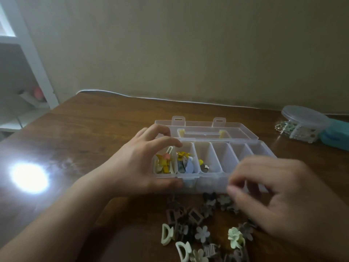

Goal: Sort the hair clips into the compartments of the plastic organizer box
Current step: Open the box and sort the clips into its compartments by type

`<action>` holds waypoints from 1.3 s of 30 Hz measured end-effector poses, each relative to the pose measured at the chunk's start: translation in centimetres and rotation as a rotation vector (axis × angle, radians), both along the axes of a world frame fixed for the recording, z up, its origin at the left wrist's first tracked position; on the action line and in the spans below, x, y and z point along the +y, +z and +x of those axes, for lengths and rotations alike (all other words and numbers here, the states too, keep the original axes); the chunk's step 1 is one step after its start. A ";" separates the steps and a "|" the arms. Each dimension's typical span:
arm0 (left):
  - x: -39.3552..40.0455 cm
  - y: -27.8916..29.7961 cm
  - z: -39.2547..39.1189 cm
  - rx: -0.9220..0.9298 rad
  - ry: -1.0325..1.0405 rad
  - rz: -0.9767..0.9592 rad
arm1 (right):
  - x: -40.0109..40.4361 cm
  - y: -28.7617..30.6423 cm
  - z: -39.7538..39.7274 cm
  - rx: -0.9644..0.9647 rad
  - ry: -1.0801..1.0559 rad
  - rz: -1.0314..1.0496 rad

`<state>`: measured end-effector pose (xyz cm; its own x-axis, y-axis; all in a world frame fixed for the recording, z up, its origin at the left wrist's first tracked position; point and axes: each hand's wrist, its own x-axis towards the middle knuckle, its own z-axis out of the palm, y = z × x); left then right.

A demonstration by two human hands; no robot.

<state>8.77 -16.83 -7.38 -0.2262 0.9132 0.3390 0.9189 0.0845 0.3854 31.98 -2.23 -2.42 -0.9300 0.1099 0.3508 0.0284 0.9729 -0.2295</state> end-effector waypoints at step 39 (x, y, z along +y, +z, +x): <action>0.0 -0.2 0.0 -0.057 -0.013 -0.008 | 0.7 -1.0 -1.1 0.180 -0.032 -0.098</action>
<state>8.73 -16.87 -7.54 -0.2332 0.9188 0.3184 0.8965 0.0762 0.4365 30.88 -1.48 -3.44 -0.8486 0.1800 0.4975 0.0084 0.9448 -0.3275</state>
